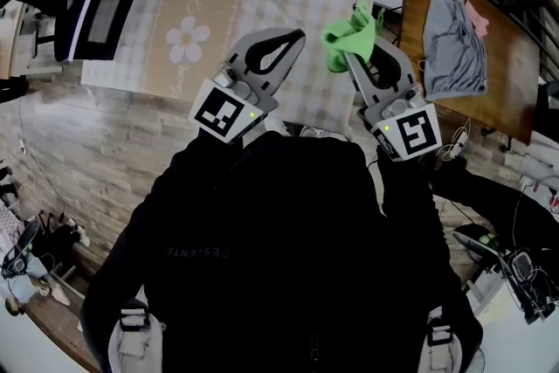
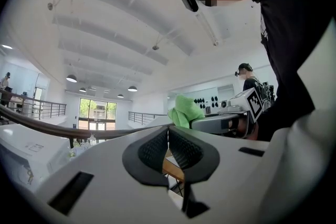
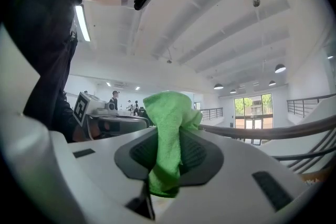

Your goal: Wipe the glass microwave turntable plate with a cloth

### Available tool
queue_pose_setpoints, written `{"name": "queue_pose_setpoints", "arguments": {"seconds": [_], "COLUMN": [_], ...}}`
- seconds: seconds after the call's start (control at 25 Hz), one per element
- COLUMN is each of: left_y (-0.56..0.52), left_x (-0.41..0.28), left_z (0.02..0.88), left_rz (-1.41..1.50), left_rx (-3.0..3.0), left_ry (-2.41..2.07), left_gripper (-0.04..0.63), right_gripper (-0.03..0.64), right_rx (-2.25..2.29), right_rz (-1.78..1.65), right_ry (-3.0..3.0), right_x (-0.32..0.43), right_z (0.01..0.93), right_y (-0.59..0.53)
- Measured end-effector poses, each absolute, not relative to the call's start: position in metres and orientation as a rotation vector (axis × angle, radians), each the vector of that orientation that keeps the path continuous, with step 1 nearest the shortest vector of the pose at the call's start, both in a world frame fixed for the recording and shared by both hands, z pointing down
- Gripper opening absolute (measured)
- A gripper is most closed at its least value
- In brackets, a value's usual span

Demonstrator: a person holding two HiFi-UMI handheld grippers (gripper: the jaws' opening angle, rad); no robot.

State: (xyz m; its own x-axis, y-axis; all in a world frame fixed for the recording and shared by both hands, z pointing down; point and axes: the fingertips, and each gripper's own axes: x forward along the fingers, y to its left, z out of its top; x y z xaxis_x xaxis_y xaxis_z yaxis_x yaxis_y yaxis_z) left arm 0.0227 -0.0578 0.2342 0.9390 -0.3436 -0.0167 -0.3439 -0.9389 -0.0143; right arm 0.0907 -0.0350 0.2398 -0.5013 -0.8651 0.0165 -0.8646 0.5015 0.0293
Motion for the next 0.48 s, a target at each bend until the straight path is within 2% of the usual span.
{"name": "queue_pose_setpoints", "arguments": {"seconds": [0.48], "left_y": [-0.055], "left_x": [0.025], "left_z": [0.223], "left_rz": [0.039], "left_rx": [-3.068], "left_ry": [0.552], "left_gripper": [0.021], "right_gripper": [0.094], "right_rx": [1.547], "right_rz": [-0.05], "right_ry": [-2.706], "right_x": [0.093], "right_z": [0.226], "right_y": [-0.036]}}
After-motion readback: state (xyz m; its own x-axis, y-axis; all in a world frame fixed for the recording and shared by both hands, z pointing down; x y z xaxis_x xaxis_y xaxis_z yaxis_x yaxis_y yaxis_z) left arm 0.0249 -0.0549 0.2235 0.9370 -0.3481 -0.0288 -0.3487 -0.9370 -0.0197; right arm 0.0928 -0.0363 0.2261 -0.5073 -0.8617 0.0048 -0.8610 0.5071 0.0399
